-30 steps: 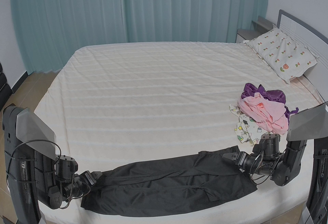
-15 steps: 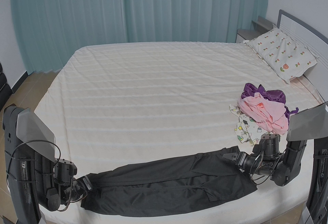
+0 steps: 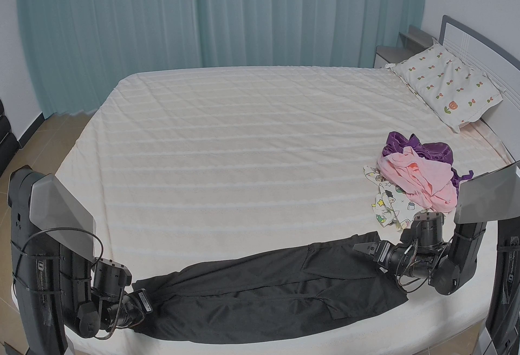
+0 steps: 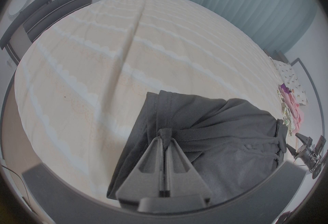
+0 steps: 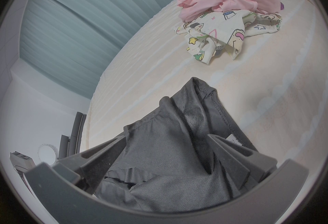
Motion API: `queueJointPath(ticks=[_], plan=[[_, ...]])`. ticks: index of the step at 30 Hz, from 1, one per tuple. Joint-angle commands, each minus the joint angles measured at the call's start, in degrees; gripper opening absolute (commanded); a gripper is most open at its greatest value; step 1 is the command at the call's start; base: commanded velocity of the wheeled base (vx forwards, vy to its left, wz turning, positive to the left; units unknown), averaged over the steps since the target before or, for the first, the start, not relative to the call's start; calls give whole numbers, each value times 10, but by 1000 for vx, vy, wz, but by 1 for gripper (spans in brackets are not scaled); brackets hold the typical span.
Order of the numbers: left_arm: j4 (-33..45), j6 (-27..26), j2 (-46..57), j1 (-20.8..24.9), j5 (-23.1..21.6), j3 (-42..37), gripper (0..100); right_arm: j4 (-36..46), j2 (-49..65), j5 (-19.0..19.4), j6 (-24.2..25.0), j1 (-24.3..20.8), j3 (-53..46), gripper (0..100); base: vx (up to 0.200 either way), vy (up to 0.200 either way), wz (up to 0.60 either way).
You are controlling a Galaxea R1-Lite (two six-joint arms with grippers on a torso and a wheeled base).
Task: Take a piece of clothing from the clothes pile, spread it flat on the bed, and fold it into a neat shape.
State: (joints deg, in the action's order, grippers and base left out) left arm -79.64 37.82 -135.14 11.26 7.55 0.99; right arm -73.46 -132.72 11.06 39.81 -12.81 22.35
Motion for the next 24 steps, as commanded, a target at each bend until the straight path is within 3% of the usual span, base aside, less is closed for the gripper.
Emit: queueJointPath(ticks=[1, 5, 6, 13, 16, 24], plan=[[5, 1, 0, 13, 0, -9, 0, 0, -1, 0, 0, 0, 0, 100, 0, 0, 0], [15, -1, -2, 17, 0, -9, 0, 0, -1, 0, 0, 0, 0, 100, 0, 0, 0], [16, -2, -2, 17, 0, -9, 100, 0, -1, 0, 0, 0, 0, 100, 0, 0, 0], [31, 1, 28, 33, 0, -9, 100, 0, 0, 0, 0, 0, 0, 100, 0, 0, 0], [37, -3, 102, 3, -3, -8, 100, 0, 1, 0, 1, 1, -1, 100, 0, 0, 0], [34, -29, 112, -38, -3, -2, 100, 0, 1, 0, 2, 1, -1, 100, 0, 0, 0]])
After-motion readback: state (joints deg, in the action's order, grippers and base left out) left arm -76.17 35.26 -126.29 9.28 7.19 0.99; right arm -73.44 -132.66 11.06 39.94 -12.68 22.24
